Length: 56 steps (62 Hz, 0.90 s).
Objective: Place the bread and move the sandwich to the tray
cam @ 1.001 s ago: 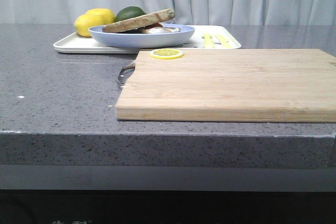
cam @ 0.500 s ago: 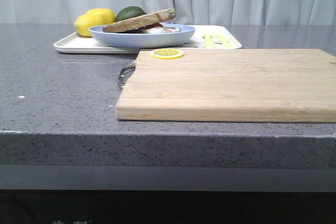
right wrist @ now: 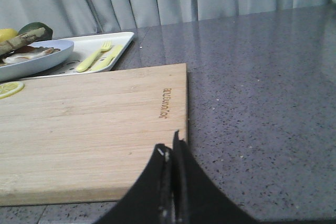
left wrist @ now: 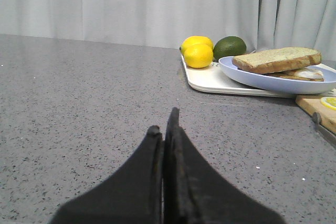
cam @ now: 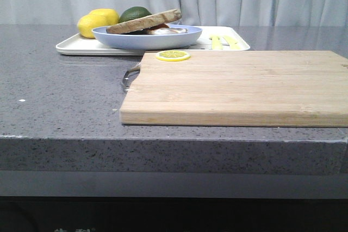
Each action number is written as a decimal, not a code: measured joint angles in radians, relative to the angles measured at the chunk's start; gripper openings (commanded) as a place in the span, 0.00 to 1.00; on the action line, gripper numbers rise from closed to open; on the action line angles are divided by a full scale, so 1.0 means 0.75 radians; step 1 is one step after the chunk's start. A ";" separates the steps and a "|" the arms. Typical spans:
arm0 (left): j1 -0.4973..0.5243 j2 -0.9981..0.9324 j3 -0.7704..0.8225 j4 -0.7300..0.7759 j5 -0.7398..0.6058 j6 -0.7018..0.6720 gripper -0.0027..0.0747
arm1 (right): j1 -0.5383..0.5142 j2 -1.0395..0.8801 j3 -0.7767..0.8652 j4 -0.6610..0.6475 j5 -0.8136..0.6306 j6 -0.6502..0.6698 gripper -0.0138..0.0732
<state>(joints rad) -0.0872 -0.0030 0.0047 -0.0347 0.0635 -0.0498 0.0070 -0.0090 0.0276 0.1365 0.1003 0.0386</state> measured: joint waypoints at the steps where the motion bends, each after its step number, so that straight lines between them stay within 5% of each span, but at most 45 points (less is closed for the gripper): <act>1: 0.000 0.000 0.000 0.000 0.000 0.000 0.01 | 0.001 0.000 0.000 0.000 -0.002 0.000 0.08; 56: 0.000 0.000 0.000 0.000 0.000 0.000 0.01 | 0.028 0.000 0.000 0.000 -0.002 0.000 0.08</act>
<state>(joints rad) -0.0872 -0.0030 0.0047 -0.0347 0.0635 -0.0498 0.0283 -0.0090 0.0276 0.1365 0.0989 0.0386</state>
